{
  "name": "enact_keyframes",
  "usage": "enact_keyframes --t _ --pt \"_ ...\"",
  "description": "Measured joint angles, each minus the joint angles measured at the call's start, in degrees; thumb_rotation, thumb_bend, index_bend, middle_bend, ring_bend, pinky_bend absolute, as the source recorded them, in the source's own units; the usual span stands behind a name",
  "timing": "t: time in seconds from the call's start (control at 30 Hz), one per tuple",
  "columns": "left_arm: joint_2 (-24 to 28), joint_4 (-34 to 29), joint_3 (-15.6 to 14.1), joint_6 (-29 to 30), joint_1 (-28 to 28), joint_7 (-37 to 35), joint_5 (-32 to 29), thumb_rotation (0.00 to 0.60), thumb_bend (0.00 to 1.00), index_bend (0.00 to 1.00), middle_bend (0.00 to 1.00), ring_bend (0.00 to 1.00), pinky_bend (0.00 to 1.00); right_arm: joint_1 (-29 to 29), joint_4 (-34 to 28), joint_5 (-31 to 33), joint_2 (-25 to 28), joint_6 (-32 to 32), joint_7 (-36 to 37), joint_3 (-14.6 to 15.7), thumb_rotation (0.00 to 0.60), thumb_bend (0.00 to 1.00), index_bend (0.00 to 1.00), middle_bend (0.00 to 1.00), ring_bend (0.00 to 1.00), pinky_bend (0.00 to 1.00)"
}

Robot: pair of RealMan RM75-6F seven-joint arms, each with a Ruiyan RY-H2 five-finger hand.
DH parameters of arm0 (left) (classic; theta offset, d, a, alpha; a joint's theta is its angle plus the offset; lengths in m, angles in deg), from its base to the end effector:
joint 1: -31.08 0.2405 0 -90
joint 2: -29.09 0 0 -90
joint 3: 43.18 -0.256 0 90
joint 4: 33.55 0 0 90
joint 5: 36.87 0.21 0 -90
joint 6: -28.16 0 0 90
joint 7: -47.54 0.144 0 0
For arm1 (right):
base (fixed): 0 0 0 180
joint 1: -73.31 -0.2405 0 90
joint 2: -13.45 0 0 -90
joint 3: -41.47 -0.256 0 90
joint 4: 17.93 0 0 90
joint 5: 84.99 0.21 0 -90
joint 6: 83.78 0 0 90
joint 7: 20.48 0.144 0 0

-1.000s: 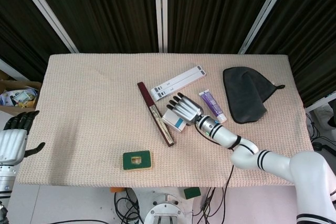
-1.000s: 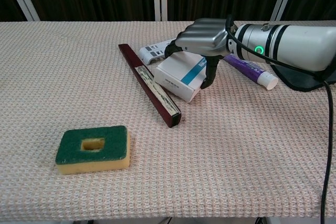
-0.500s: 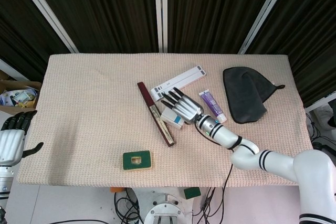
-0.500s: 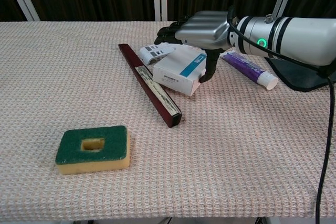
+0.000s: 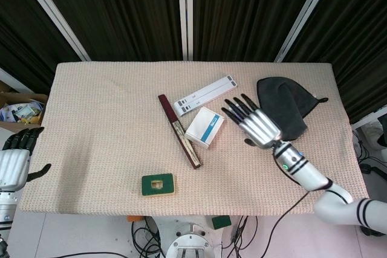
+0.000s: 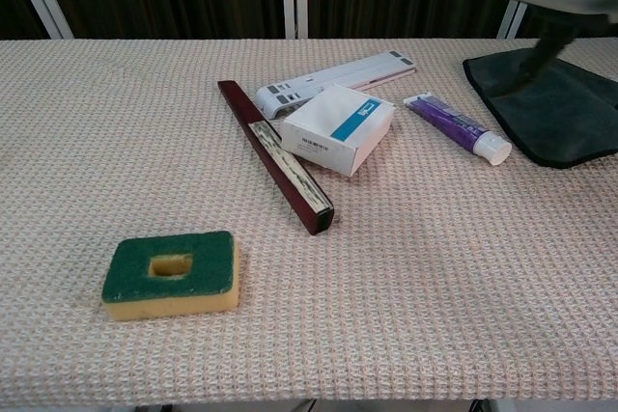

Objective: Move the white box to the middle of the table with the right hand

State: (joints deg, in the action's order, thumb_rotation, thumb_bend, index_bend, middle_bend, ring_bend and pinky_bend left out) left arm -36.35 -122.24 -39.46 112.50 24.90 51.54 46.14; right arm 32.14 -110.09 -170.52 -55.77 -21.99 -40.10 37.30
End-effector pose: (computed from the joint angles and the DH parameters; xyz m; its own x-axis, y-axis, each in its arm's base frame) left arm -0.3235 0.1924 0.1616 0.4883 -0.0110 0.8726 0.8725 0.0265 -0.4879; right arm -0.1550 -0.3301 0.0803 0.6905 0.0622 0.7207 -0.5629 -0.5795 0.5893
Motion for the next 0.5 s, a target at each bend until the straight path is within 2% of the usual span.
enact_keyframes --t 0.17,0.3,0.5 --pt "-0.3 0.1 -0.1 0.7 0.3 0.2 0.2 0.597 0.14 0.13 0.15 0.12 0.17 12.5 -1.3 0.5 4.2 12.5 0.7 4.0 0.6 0.03 0.0 0.0 0.0 0.0" --pt "-0.4 0.2 -0.2 1.0 0.4 0.4 0.7 0.598 0.14 0.13 0.15 0.12 0.17 22.6 2.5 2.5 4.6 21.8 5.2 6.2 0.6 0.05 0.0 0.0 0.0 0.0" --pt "-0.4 0.1 -0.7 0.8 0.4 1.0 1.3 0.598 0.14 0.12 0.15 0.12 0.17 30.8 12.1 6.0 2.5 26.4 12.5 7.2 0.6 0.05 0.0 0.0 0.0 0.0"
